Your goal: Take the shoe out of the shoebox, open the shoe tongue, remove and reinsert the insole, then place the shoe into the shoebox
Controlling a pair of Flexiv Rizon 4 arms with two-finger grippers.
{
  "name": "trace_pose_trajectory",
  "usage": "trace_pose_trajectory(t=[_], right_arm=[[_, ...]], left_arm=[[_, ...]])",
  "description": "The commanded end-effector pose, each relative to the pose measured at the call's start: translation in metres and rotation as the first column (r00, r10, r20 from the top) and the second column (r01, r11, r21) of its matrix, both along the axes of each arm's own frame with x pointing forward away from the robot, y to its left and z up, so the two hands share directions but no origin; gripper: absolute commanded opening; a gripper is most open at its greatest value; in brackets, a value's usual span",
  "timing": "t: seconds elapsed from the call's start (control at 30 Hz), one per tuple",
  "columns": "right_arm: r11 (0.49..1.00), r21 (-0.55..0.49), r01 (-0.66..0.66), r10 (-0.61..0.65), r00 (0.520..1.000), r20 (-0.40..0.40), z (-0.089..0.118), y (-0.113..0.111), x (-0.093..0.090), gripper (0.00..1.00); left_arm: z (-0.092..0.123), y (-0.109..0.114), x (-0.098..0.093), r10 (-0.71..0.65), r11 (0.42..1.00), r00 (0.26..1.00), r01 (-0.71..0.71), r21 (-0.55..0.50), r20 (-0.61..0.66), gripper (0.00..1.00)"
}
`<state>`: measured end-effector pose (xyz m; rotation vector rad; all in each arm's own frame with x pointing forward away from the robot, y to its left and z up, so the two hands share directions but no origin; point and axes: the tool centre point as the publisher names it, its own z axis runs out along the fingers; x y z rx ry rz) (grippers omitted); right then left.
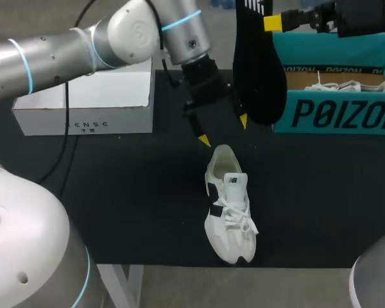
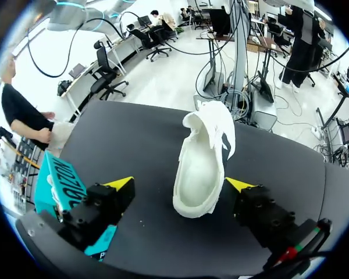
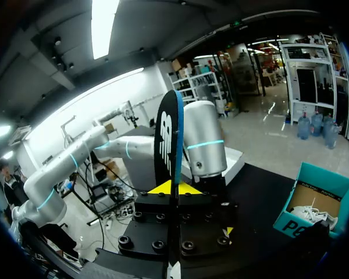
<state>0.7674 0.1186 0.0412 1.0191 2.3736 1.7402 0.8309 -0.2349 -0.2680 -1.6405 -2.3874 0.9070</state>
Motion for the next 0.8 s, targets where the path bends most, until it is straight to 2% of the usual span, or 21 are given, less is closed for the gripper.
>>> trace_pose_trajectory(t=[0.03, 0.27, 0.33, 0.4, 0.63, 0.8], right_arm=[[1.0, -0.002, 0.003, -0.003, 1.0, -0.002, 0.0, 0.002, 0.001, 0.0], [1.0, -0.002, 0.003, -0.003, 1.0, -0.002, 0.0, 0.002, 0.001, 0.0], [1.0, -0.002, 0.003, -0.003, 1.0, -0.002, 0.0, 0.002, 0.001, 0.0], [1.0, -0.002, 0.003, -0.003, 1.0, -0.002, 0.0, 0.002, 0.001, 0.0], [1.0, -0.002, 0.003, -0.003, 1.0, -0.002, 0.0, 0.002, 0.001, 0.0], [1.0, -0.002, 0.003, -0.003, 1.0, -0.002, 0.0, 0.002, 0.001, 0.0]], left_arm=[[0.008, 0.033, -0.014, 0.511, 0.403, 0.773, -0.602, -0.69, -0.376, 1.0], [0.029, 0.043, -0.025, 0.517, 0.22, 0.695, -0.672, -0.707, -0.5, 1.0], [0.033, 0.043, -0.028, 0.503, 0.207, 0.697, -0.671, -0.712, -0.51, 1.0], [0.036, 0.041, -0.03, 0.497, 0.238, 0.714, -0.658, -0.714, -0.493, 1.0], [0.042, 0.036, -0.031, 0.502, 0.212, 0.72, -0.64, -0.739, -0.48, 1.0], [0.054, 0.029, -0.028, 0.487, 0.197, 0.74, -0.61, -0.768, -0.463, 1.0]])
